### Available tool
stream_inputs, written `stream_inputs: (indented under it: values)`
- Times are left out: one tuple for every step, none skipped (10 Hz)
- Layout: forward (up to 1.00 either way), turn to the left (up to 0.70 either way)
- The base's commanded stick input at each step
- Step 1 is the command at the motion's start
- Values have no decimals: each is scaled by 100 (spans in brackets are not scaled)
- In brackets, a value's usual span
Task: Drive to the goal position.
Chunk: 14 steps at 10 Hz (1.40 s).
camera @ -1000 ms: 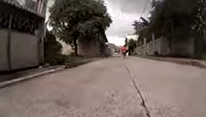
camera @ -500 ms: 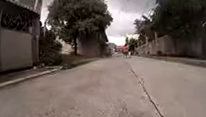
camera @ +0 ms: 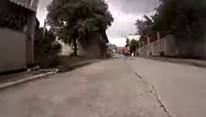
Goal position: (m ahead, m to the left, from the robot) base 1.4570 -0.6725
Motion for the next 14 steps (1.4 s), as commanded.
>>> stream_inputs:
  values:
    - [100, -35]
    - [100, -31]
    - [100, -26]
    - [100, -22]
    - [100, -17]
    - [100, -12]
    - [100, -8]
    - [100, -3]
    - [100, 0]
    - [100, 0]
    - [100, 0]
    - [100, 0]
    - [100, 0]
    - [100, 0]
